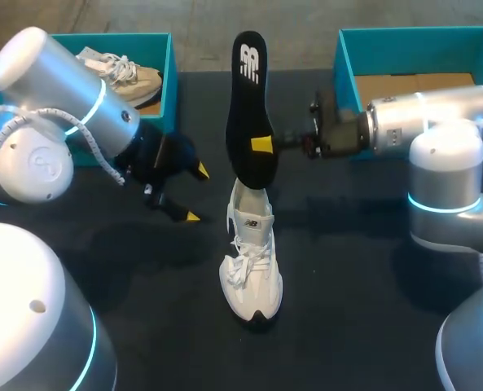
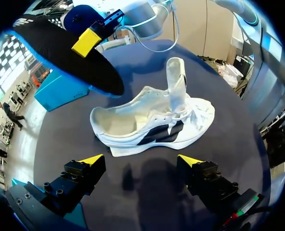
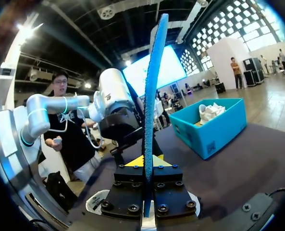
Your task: Take the shoe out of the shoebox, open the shoe tongue, remove and reinsert the insole, then place the shoe into the shoebox
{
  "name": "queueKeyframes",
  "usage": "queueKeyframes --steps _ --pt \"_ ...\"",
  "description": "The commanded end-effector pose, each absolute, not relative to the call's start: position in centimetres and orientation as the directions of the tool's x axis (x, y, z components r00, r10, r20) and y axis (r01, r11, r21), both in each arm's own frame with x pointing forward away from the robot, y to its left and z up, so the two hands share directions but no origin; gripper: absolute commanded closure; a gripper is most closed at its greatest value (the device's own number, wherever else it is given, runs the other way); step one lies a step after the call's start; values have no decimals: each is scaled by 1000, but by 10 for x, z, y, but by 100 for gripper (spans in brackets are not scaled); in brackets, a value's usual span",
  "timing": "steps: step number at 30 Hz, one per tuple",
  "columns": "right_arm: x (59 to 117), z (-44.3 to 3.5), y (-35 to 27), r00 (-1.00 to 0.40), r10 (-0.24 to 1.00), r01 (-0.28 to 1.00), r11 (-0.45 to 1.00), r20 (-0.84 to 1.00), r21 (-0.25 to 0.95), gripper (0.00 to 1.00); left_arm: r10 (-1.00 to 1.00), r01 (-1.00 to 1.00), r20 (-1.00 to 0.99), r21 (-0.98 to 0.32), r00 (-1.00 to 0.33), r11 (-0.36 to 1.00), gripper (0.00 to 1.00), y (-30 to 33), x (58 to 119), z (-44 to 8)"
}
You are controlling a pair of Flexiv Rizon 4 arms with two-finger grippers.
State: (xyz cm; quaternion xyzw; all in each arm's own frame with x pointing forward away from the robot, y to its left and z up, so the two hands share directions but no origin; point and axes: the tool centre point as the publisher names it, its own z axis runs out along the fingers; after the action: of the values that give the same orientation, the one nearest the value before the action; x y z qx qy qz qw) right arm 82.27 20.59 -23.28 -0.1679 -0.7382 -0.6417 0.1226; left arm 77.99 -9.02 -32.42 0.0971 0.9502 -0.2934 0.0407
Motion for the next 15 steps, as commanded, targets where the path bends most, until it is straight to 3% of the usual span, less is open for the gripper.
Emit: queueKeyframes --steps 1,15 --pt "828 -245 212 -911 84 412 112 404 904 100 158 207 -136 -545 -978 813 0 -97 783 -329" --pt "829 -262 210 -886 88 462 92 455 882 100 135 182 -128 -522 -983 833 0 -95 786 -334"
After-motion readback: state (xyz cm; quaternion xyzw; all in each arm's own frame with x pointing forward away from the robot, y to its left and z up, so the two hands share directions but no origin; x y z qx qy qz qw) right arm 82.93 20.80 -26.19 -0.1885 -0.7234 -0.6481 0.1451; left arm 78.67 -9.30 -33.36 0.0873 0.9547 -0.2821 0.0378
